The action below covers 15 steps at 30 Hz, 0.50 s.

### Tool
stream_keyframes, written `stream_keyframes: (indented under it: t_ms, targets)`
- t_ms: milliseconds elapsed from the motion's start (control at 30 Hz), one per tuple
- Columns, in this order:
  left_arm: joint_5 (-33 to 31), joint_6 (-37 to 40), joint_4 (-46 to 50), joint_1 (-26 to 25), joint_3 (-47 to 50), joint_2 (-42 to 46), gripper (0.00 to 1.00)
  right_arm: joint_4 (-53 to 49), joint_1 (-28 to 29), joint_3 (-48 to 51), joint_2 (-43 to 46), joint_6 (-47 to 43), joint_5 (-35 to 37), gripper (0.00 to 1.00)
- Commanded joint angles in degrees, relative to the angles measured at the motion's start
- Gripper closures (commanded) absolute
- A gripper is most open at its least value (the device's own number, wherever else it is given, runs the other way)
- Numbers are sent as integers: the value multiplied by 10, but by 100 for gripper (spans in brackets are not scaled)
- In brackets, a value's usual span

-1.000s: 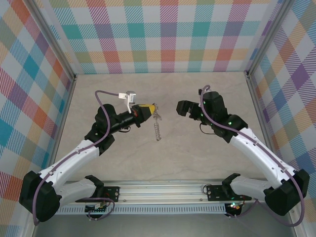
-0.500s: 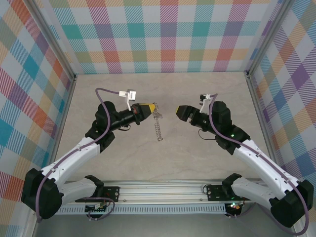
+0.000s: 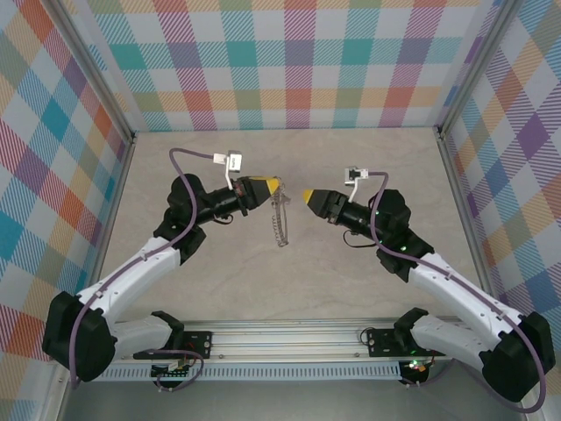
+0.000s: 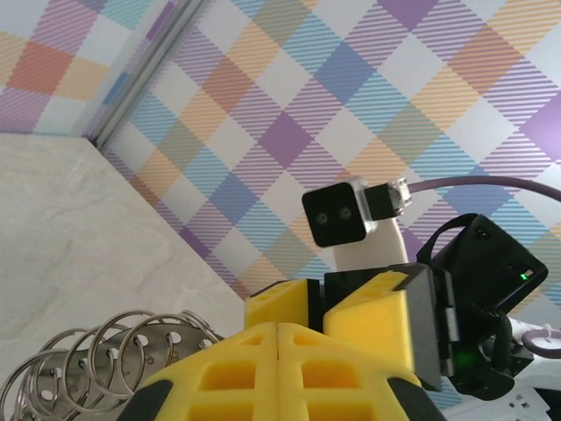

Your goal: Put the keys on the keyring

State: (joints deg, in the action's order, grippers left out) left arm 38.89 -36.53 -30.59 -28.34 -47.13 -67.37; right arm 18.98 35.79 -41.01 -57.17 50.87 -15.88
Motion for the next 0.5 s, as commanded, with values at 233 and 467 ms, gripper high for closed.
stream_keyframes:
  t_ms: [233,467]
  targets:
    - [45,-44,-105,11,-35,-33,100,75,10,-35,-30,-12,-21,56]
    - [50,-64,-129,11,-35,-45,100,78,9,-56,-51,-23,-25,63]
